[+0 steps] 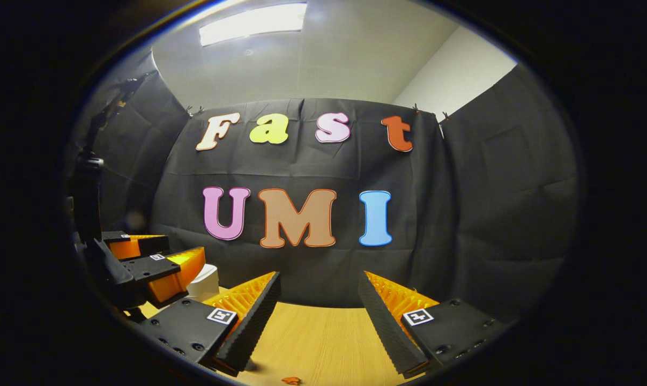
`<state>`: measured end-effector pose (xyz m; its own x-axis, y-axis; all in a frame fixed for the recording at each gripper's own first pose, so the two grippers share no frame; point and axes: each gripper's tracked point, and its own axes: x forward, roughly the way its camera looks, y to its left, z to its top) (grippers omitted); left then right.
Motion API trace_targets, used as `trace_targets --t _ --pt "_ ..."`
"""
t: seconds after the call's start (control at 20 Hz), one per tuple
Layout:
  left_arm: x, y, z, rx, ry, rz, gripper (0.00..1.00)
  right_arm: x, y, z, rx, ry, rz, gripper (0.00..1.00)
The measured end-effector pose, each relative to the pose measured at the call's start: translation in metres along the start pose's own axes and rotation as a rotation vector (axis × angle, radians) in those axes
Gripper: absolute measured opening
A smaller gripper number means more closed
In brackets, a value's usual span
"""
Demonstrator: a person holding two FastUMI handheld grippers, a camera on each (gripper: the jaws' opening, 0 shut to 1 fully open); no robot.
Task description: Press the lid of the desktop garbage bin to open it, pick up the crumpled paper on the desktop and throw it into the bin, then pick up the pop can on the desktop and drop it into the bin, and finally close the garbage bin lid.
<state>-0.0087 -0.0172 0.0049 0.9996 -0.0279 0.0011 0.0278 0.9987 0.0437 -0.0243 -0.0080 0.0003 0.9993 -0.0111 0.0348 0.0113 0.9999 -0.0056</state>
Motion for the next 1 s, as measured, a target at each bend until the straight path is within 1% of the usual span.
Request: trace_targets --t 0.2,0.45,0.65,0.7,0.8,0.85,1.0 --pt "-0.003 0.006 0.003 -0.022 -0.013 0.015 0.93 0.007 0.003 -0.003 0.018 0.017 0.013 0.97" --pt "-0.004 0.017 0.003 -0.022 -0.014 0.052 0.93 0.014 0.008 0.007 0.009 -0.016 0.031 0.96" --pt "-0.004 0.023 0.007 -0.018 -0.027 0.074 0.93 0.016 0.005 0.006 0.019 -0.013 0.031 0.96" --pt "-0.004 0.024 0.006 -0.017 -0.027 0.077 0.93 0.017 0.004 0.006 0.022 -0.01 0.03 1.0" --pt "-0.005 0.021 0.004 -0.018 -0.019 0.071 0.93 0.016 0.003 0.004 0.026 -0.005 0.028 1.0" --pt "-0.006 0.02 0.003 -0.018 -0.017 0.068 0.93 0.016 0.003 0.003 0.027 -0.004 0.027 0.96" --pt "-0.006 0.02 0.004 -0.015 -0.017 0.069 0.93 0.014 0.0 0.0 0.028 0.004 0.025 0.96"
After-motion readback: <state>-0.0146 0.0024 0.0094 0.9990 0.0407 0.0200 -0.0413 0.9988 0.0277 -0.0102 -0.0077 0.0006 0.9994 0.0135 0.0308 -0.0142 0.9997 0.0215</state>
